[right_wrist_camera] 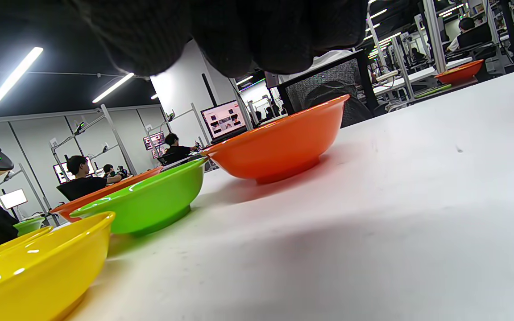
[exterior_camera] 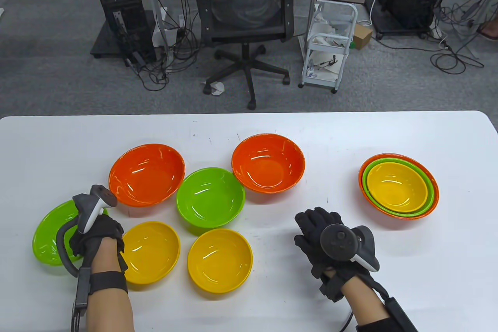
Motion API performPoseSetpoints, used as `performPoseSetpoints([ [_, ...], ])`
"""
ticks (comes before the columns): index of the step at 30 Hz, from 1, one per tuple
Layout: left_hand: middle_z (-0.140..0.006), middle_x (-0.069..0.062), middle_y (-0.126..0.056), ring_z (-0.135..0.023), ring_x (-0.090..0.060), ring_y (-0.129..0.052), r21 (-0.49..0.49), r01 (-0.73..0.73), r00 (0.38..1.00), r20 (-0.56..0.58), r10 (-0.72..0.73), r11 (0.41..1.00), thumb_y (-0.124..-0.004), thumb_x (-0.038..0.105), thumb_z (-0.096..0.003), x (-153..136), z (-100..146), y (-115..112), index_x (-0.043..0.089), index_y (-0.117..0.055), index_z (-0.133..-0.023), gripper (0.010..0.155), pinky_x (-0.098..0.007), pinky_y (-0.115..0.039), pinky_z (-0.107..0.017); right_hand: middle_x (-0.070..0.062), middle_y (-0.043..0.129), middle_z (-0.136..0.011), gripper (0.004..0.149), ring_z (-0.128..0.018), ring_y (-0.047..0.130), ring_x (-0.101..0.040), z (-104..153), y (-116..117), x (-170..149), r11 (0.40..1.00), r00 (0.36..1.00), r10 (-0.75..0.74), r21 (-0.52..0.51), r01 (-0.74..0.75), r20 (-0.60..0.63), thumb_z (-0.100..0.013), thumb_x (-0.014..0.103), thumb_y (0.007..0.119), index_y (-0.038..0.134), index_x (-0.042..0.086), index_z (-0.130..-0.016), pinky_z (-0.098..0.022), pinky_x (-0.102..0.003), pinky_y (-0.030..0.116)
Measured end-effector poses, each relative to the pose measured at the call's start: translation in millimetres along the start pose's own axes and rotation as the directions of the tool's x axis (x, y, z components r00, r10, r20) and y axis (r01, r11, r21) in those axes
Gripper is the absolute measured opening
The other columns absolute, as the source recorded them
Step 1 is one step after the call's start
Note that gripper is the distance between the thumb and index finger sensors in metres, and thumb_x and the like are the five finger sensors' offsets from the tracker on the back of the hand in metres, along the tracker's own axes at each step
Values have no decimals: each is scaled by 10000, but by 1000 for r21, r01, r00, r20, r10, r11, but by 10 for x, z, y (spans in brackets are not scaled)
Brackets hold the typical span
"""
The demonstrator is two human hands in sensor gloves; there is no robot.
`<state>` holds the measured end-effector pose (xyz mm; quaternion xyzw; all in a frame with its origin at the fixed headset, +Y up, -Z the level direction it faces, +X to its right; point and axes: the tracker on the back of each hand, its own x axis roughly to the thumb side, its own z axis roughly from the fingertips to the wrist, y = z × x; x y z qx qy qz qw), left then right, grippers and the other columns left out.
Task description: Nest bowls by size, largest on bottom, smallest on top
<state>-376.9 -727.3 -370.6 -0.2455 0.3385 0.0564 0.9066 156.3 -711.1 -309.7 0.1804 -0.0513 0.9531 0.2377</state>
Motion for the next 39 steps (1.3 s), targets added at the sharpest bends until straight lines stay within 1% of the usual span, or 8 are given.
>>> performPoseSetpoints([
  [3,-980,-123,-815,-859,-353,-881,51,12,1000,-26,-11,999,-715,350,-559,-17,45,39,156,-631,-1065,548,-595,-753,-663,-227,645,-1038,593,-972,518,-534,5,-15,-11,1000,1000,-3,-5,3,-2,-494,360,754,679,71,-1006,-683,-703,402],
  [8,-913,-96,-880,-794,-320,-935,168,54,999,-9,-53,984,-742,336,-540,-34,130,48,175,-703,-1019,507,-564,-806,-626,-229,644,-1038,593,-972,515,-536,20,-45,-47,1000,1000,-12,-11,11,-11,-495,360,753,679,68,-1006,-682,-705,407],
  [11,-876,-90,-910,-763,-309,-958,245,39,999,-4,-39,969,-750,335,-530,-53,193,67,173,-741,-987,485,-565,-808,-625,-232,646,-1039,595,-973,512,-537,31,-59,-57,1000,1000,-15,-14,14,-10,-495,360,753,677,67,-1008,-682,-705,408],
  [15,-837,-82,-945,-735,-299,-986,360,-38,999,-1,41,932,-773,347,-516,-77,299,106,181,-787,-949,464,-579,-817,-624,-230,643,-1040,594,-973,514,-537,38,-74,-57,1000,1000,-16,-17,16,-5,-496,361,753,677,69,-1007,-683,-705,408],
  [17,-835,-76,-951,-737,-297,-990,434,-40,999,4,43,900,-780,352,-513,-55,374,140,190,-798,-941,458,-588,-812,-632,-231,640,-1040,595,-973,510,-538,38,-78,-75,1000,1000,-20,-11,20,-12,-496,361,752,676,68,-1008,-682,-706,407],
  [21,-850,-63,-949,-769,-297,-974,509,-48,999,42,31,859,-785,357,-509,27,502,210,216,-809,-936,449,-616,-761,-674,-232,637,-1042,595,-975,506,-539,39,-86,-109,1000,999,-26,-10,26,-25,-497,360,752,677,65,-1008,-684,-706,402],
  [29,-894,-31,-928,-894,-326,-879,597,-46,984,167,-69,801,-800,354,-494,395,727,288,274,-834,-922,436,-650,-617,-740,-232,633,-1045,597,-977,500,-539,45,-94,-124,1000,999,-30,-3,30,-37,-497,361,751,674,65,-1010,-683,-708,396],
  [39,-916,-13,-910,-920,-317,-863,626,-35,964,228,-139,779,-800,355,-487,884,793,260,306,-838,-918,435,-628,-631,-741,-234,630,-1047,595,-976,498,-541,33,-85,-139,999,998,-35,8,36,-50,-499,362,750,675,66,-1009,-683,-708,394],
])
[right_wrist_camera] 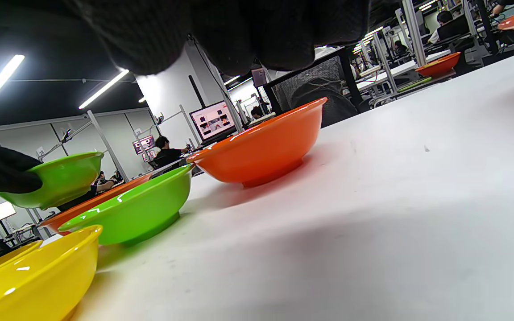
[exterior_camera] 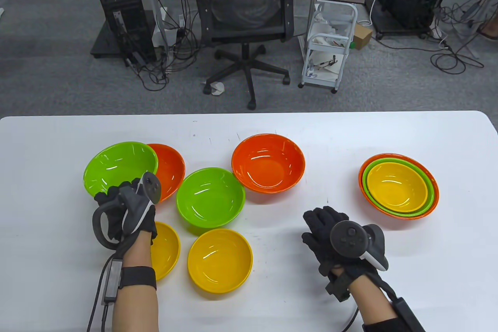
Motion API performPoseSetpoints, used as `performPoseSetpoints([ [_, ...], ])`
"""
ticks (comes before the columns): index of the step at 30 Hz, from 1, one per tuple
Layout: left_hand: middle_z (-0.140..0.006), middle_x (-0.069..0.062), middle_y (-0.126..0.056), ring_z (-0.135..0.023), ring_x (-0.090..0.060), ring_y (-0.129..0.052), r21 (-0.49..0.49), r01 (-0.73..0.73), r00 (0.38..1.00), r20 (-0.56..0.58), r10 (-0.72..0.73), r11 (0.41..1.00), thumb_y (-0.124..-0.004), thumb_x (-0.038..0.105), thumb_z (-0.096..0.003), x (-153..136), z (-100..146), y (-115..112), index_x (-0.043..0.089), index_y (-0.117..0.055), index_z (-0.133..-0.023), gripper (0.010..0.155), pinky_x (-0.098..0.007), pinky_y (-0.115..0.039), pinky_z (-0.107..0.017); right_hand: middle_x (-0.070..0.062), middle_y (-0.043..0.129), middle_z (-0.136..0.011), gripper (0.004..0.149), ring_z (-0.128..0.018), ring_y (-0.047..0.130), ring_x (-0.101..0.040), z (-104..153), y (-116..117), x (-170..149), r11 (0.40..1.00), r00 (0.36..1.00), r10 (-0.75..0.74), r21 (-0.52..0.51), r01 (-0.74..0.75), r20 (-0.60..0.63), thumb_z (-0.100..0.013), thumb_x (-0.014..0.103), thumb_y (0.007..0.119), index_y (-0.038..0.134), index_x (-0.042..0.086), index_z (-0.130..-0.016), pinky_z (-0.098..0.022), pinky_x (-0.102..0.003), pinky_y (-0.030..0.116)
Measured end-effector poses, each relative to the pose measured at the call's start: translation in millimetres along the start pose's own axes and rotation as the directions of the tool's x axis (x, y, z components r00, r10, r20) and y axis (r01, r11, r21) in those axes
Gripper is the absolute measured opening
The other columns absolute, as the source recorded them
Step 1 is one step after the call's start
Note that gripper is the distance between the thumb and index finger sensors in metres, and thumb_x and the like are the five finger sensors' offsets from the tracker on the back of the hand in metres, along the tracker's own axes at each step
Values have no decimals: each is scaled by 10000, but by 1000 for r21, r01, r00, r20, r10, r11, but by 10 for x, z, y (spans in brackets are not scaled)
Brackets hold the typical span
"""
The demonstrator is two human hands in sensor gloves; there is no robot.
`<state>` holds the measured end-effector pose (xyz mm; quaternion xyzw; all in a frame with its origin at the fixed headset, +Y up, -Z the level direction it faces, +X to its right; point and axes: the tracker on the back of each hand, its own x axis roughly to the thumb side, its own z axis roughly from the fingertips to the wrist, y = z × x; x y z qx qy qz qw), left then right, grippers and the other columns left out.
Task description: Nest bowls by size, largest on bottom, smallest on top
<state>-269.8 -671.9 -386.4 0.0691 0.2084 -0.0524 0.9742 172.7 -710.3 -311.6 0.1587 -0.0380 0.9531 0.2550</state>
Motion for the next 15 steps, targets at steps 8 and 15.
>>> performPoseSetpoints([
  [8,-901,-11,-917,-891,-305,-881,12,38,998,51,-39,999,-799,336,-486,259,-38,-87,310,-834,-922,439,-573,-670,-720,-236,632,-1046,596,-976,500,-541,-4,1,-6,1000,1000,-5,9,5,-3,-499,363,749,676,63,-1009,-682,-708,395],
  [15,-888,-5,-926,-871,-296,-897,-7,92,994,63,-92,996,-807,344,-483,351,-38,-227,306,-841,-918,438,-540,-703,-700,-237,630,-1046,595,-974,499,-544,-22,13,-37,999,1000,-22,23,22,-19,-500,363,748,677,62,-1008,-681,-708,395],
])
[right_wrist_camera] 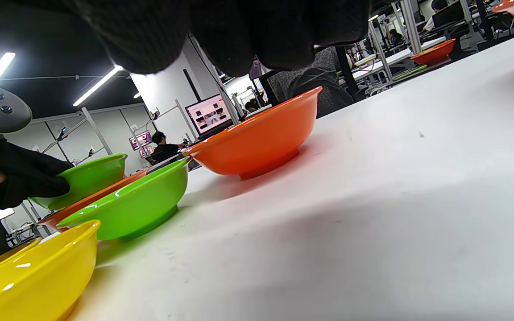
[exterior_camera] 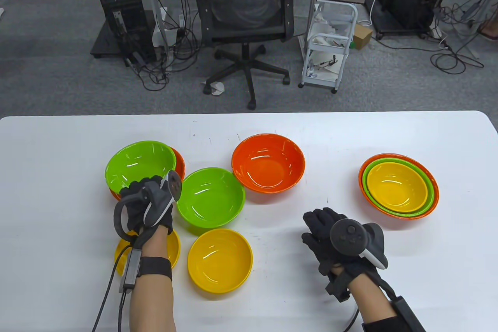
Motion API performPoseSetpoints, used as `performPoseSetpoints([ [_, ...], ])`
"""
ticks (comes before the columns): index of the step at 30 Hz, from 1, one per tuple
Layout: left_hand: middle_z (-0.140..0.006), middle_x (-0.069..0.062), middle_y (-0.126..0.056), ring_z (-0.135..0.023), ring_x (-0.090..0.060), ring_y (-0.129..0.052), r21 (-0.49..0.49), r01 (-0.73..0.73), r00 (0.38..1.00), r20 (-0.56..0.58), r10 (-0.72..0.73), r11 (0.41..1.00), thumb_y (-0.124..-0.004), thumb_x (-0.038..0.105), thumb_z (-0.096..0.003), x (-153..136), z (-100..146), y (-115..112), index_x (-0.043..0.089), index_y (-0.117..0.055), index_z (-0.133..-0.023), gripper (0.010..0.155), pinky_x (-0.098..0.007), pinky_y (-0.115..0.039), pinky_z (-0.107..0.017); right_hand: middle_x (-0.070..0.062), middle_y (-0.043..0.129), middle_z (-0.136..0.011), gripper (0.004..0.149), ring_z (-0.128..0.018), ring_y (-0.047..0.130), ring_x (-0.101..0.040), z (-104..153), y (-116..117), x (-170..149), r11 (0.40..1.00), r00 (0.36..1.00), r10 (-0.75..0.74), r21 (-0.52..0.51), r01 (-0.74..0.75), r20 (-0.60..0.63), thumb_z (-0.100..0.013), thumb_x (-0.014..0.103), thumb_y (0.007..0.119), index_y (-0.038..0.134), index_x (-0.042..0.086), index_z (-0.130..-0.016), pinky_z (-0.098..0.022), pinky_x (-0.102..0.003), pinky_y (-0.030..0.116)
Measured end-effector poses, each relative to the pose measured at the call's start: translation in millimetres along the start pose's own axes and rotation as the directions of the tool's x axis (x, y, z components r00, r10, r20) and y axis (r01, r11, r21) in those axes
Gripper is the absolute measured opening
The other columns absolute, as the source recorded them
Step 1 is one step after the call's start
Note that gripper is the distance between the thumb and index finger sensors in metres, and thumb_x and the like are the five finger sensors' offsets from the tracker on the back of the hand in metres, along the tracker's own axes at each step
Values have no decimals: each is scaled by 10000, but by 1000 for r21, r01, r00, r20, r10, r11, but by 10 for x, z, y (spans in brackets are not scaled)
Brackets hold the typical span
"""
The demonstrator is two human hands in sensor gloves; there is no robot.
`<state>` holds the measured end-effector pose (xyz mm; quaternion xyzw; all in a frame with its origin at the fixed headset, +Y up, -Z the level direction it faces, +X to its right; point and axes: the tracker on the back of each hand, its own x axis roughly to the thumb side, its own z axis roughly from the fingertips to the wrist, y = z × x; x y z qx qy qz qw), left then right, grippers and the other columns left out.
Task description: Nest bowls by size, largest on bottom, smallest on top
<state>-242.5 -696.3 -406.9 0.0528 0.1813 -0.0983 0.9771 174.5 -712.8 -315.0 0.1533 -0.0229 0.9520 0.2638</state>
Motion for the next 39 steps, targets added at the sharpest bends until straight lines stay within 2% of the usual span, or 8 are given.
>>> performPoseSetpoints([
  [18,-919,-6,-896,-906,-301,-866,-44,8,1000,-7,-9,999,-787,335,-500,57,-17,-183,303,-805,-954,455,-542,-691,-716,-235,629,-1046,596,-974,499,-543,4,-18,-28,1000,1000,-14,3,14,-28,-500,364,747,677,60,-1008,-680,-708,395],
  [21,-943,-11,-875,-920,-308,-852,-60,10,1000,2,-10,998,-750,355,-515,60,-9,-177,298,-760,-989,478,-559,-677,-729,-239,630,-1045,595,-974,498,-543,5,-20,-32,1000,999,-16,3,16,-29,-500,363,747,679,60,-1007,-680,-709,395],
  [27,-950,-29,-869,-928,-326,-843,-135,-76,997,20,80,988,-656,481,-519,47,-22,-191,255,-676,-1045,572,-585,-672,-734,-238,629,-1046,595,-974,497,-545,6,-23,-38,1000,999,-18,8,18,-26,-500,363,747,677,60,-1008,-679,-709,396],
  [39,-977,-46,-855,-947,-350,-830,-142,-75,995,48,82,987,-673,486,-514,18,26,-120,252,-690,-1040,576,-599,-678,-725,-238,626,-1047,595,-977,488,-544,8,-37,-49,1000,999,-27,11,27,-26,-501,362,746,677,59,-1008,-680,-708,392],
])
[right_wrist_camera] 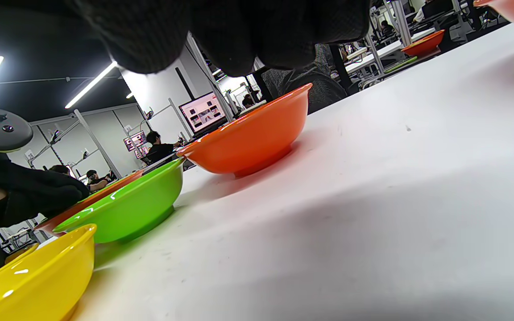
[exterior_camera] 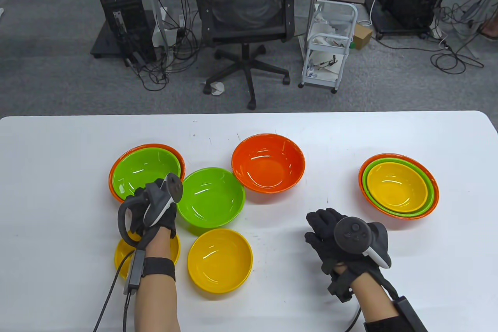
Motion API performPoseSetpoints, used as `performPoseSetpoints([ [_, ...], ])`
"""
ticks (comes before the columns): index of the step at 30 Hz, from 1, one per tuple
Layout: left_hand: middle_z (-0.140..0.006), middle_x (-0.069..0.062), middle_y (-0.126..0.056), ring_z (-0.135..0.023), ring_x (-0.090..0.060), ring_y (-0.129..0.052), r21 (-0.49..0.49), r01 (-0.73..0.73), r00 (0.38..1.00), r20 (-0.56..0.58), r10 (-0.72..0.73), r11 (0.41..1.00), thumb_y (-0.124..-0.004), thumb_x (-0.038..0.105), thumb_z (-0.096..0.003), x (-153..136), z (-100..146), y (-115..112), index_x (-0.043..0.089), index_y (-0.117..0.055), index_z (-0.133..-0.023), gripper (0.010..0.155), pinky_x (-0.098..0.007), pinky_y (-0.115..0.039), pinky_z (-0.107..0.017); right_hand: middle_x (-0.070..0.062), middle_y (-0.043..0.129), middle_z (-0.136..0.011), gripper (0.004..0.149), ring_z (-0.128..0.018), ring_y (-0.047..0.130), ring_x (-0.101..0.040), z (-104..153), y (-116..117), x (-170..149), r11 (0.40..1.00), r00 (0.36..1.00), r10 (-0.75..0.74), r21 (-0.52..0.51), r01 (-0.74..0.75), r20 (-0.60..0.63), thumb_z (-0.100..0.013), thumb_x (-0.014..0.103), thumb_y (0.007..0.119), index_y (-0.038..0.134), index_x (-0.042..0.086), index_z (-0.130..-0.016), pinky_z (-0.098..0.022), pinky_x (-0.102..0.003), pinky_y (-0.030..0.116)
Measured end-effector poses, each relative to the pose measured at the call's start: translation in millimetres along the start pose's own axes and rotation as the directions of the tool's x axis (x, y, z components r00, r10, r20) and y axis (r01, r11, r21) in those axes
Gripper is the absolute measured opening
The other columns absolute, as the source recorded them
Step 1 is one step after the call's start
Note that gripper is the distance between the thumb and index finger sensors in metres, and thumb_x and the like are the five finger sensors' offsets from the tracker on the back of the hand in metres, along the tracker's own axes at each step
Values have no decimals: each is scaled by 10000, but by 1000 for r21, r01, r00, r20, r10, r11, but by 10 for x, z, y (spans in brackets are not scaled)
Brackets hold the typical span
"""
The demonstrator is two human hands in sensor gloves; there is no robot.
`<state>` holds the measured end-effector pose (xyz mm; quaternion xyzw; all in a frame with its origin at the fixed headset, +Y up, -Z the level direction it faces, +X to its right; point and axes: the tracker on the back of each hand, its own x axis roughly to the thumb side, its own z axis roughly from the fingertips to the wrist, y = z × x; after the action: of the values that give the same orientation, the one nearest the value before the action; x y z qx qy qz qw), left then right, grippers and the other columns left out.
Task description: Nest bowls by size, largest on bottom, smallest on top
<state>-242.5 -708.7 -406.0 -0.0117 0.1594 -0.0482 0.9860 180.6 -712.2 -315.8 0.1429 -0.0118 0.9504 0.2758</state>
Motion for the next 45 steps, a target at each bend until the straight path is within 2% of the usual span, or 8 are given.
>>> performPoseSetpoints([
  [4,-1008,-58,-826,-968,-363,-807,9,10,1000,25,-10,1000,-675,498,-512,4,85,89,253,-676,-1050,592,-611,-671,-724,-240,624,-1048,595,-978,487,-543,2,-3,1,1000,1000,2,-4,-2,5,-501,362,746,677,58,-1008,-681,-709,389],
  [12,-1120,-95,-687,-1045,-405,-701,-73,84,992,99,-76,994,-659,540,-515,-39,411,208,267,-572,-1110,661,-643,-614,-750,-240,620,-1050,595,-982,475,-544,14,-34,1,1000,1000,-1,-14,1,19,-502,361,746,676,59,-1009,-681,-712,378],
  [17,-1111,-88,-696,-1032,-395,-726,-18,64,989,131,-61,998,-664,544,-509,-190,720,246,242,-542,-1117,690,-638,-631,-743,-242,620,-1050,596,-983,473,-545,34,-70,-1,1000,1000,-5,-27,6,28,-502,359,747,677,56,-1009,-682,-712,376],
  [23,-1118,-96,-684,-1033,-397,-724,-48,20,983,182,-11,999,-663,552,-509,-359,1100,194,228,-522,-1125,710,-643,-629,-744,-241,623,-1049,595,-983,474,-544,32,-71,-1,1000,1000,-6,-30,7,30,-502,360,747,676,57,-1009,-679,-713,379],
  [30,-1119,-99,-684,-1032,-396,-728,-135,16,957,288,23,991,-663,554,-508,-379,1451,25,224,-523,-1125,714,-643,-631,-743,-241,622,-1049,596,-982,477,-544,32,-47,-15,1000,1000,-12,-15,13,18,-502,362,747,677,55,-1009,-681,-712,378],
  [35,-1126,-101,-673,-1035,-398,-723,-202,58,950,311,8,978,-668,560,-505,-359,1533,-111,223,-517,-1128,724,-646,-624,-745,-241,624,-1048,597,-981,477,-546,32,-44,-15,1000,1000,-11,-13,11,13,-501,362,747,677,55,-1009,-679,-712,380],
  [45,-1131,-100,-665,-1043,-398,-712,-334,119,956,292,-17,935,-683,567,-499,-347,1421,-336,226,-514,-1128,734,-651,-612,-749,-242,623,-1048,597,-982,476,-545,27,-48,-18,1000,1000,-9,-7,9,7,-502,361,746,676,56,-1009,-680,-713,378],
])
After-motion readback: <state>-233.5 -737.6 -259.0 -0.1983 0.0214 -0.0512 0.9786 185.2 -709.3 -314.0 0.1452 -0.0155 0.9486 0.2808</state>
